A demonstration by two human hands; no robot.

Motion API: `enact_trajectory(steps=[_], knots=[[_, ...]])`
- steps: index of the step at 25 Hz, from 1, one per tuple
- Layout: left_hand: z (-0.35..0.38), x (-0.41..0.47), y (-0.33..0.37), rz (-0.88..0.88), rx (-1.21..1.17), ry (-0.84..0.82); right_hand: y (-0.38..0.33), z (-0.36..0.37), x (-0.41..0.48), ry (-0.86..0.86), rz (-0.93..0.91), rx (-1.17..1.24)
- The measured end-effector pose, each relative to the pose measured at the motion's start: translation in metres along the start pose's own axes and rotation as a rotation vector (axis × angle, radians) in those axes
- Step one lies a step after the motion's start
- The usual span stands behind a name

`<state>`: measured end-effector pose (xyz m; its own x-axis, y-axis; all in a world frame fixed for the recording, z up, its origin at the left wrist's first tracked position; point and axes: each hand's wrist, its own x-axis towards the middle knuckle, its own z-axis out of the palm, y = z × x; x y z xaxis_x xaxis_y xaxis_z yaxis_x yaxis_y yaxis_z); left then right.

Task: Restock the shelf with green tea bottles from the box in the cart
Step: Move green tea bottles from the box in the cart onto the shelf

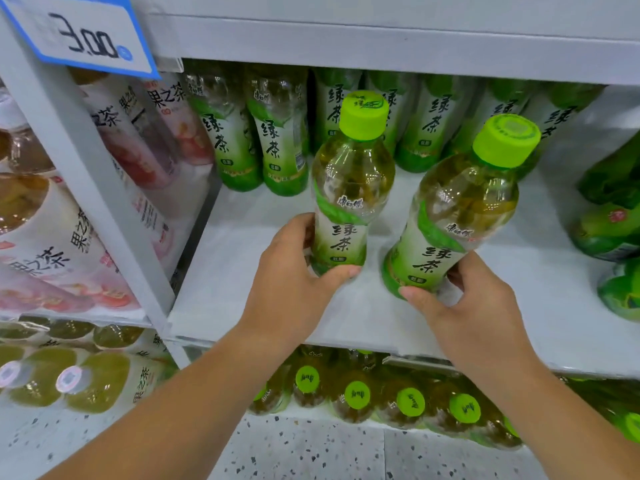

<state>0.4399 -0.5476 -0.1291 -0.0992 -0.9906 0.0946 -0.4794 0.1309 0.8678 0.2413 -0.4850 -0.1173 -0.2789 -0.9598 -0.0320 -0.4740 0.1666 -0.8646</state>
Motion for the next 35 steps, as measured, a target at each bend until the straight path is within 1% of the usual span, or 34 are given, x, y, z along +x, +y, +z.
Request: enact_trajectory(steps=[5,10,13,15,18,20,23,26,29,32,35], knots=[[0.013,0.034,-0.005,0.056,0.068,0.128,0.001,0.016,0.045,0.057,-0.071,0.011],[0.027,0.074,-0.002,0.007,0.121,0.226,0.002,0.031,0.088,0.054,-0.151,-0.011],[0.036,0.087,0.000,-0.010,0.067,0.288,0.003,0.038,0.105,0.084,-0.206,0.010],[0.039,0.087,-0.006,0.028,0.079,0.308,0.005,0.040,0.118,0.081,-0.205,0.057],[0.041,0.083,-0.020,0.088,0.037,0.266,0.009,0.043,0.133,0.064,-0.196,0.096],[0.044,0.082,-0.026,0.056,0.022,0.292,0.012,0.047,0.137,0.070,-0.216,0.129],[0.045,0.084,-0.023,-0.016,-0.011,0.406,0.015,0.050,0.138,0.072,-0.212,0.187],[0.045,0.087,-0.019,-0.092,-0.107,0.435,0.014,0.050,0.140,0.065,-0.182,0.212],[0.047,0.087,-0.016,-0.145,-0.136,0.459,0.011,0.051,0.139,0.056,-0.185,0.249],[0.045,0.088,-0.015,-0.184,-0.118,0.475,0.011,0.051,0.141,0.042,-0.184,0.213],[0.044,0.088,-0.016,-0.194,-0.057,0.469,0.011,0.051,0.141,0.043,-0.158,0.096]])
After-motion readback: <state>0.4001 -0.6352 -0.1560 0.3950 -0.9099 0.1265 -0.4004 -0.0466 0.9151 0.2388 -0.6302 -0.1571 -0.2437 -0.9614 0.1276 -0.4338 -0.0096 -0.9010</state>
